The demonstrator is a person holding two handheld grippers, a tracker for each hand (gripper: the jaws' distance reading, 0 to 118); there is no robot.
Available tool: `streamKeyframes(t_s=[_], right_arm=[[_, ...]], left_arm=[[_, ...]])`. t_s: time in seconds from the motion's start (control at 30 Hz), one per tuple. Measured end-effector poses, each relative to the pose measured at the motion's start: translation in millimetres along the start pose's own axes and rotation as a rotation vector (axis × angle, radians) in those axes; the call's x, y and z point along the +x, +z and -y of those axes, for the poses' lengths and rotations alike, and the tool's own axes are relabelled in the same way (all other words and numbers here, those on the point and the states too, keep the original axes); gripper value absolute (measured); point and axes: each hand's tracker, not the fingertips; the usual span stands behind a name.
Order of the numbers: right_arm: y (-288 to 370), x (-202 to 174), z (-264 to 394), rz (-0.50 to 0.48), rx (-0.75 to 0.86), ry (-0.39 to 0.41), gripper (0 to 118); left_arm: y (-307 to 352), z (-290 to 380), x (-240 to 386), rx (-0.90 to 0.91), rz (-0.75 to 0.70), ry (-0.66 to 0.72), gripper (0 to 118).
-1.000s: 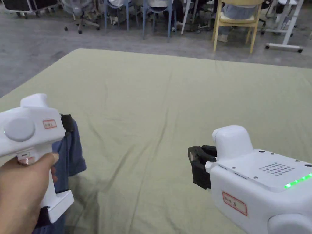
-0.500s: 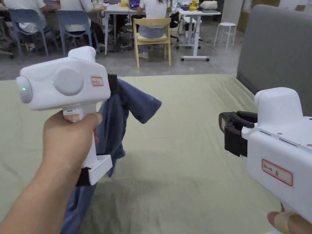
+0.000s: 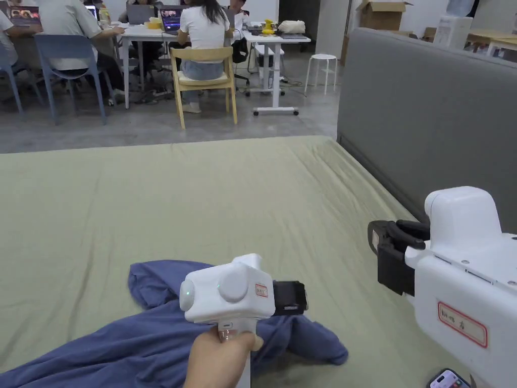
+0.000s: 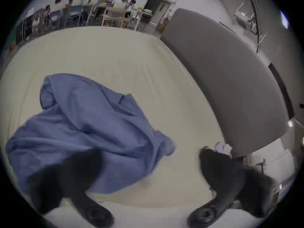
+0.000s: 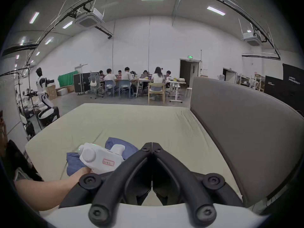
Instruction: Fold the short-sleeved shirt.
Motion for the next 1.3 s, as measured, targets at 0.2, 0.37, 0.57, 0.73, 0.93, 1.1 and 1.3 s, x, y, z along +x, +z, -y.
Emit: streamKeyframes(t_s=[0.2, 0.37, 0.57, 0.73, 0.93, 1.1, 1.3], right_arm=[[-18, -9, -2, -0.072, 0.019, -0.037, 2], [-44, -28, 9, -0.147, 0.011, -0.029, 2], [-88, -62, 44, -0.241, -0.137, -0.021, 2], [-108, -77, 53, -0.282, -0.179, -0.015, 2], [-126, -79, 57, -0.266, -0.227, 0.012, 2], [-135, -74, 65, -0.254, -0.273, 0.003, 2], [-153, -61, 76, -0.215, -0.338, -0.022, 2]], left_arm=[[146, -43, -10, 0.354, 0.022, -0.046, 118], [265, 16, -42, 0.516, -0.291, -0.109, 100], [276, 96, -126, 0.327, -0.461, 0.125, 0], [261, 103, -205, 0.214, -0.539, 0.229, 0], [225, 70, -283, 0.247, -0.646, 0.218, 20], [177, 42, -368, 0.134, -0.770, 0.294, 118], [117, 52, -408, -0.130, -0.827, 0.256, 118]])
